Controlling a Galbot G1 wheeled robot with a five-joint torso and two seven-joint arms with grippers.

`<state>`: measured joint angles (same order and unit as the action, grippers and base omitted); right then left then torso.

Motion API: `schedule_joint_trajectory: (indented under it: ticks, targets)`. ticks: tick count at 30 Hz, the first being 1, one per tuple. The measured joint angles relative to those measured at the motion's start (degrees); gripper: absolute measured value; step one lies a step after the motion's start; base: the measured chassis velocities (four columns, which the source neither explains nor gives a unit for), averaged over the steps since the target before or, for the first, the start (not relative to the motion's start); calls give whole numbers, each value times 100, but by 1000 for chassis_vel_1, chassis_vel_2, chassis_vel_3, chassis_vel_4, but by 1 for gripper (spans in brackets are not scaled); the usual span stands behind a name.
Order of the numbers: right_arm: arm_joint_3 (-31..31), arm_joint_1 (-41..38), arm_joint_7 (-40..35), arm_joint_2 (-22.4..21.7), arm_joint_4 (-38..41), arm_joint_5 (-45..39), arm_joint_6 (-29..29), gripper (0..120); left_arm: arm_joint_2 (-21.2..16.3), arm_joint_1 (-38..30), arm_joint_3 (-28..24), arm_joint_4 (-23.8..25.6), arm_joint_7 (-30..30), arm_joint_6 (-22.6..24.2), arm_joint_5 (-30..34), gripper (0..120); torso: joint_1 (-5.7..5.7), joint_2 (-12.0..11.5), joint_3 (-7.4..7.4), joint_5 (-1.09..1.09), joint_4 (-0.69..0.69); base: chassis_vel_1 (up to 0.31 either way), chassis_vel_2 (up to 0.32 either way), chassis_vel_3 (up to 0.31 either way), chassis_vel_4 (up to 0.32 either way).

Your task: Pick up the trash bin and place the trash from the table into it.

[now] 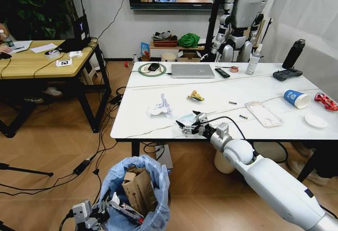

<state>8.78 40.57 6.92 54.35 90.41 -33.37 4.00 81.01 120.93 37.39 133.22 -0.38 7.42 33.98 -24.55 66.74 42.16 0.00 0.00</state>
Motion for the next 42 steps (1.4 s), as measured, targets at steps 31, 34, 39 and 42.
schedule_joint_trajectory:
  ticks: [31,34,39,42]
  targets:
    - [116,-297,384,59,-736,66,-388,64,29,-6,24,-43,-3,1,11,0,0,0,0,0,0,0,0,0,0]
    - [116,-243,398,53,-732,80,-408,50,8,-24,30,-51,-9,3,33,0,0,0,0,0,-1,0,0,0,0]
    - [108,-240,402,41,-731,81,-422,33,0,-39,28,-54,-17,12,46,0,-1,0,0,0,-1,0,0,0,0]
    - [100,-244,402,41,-732,81,-427,20,-1,-38,19,-61,-19,14,46,0,-1,0,0,0,0,0,0,0,0]
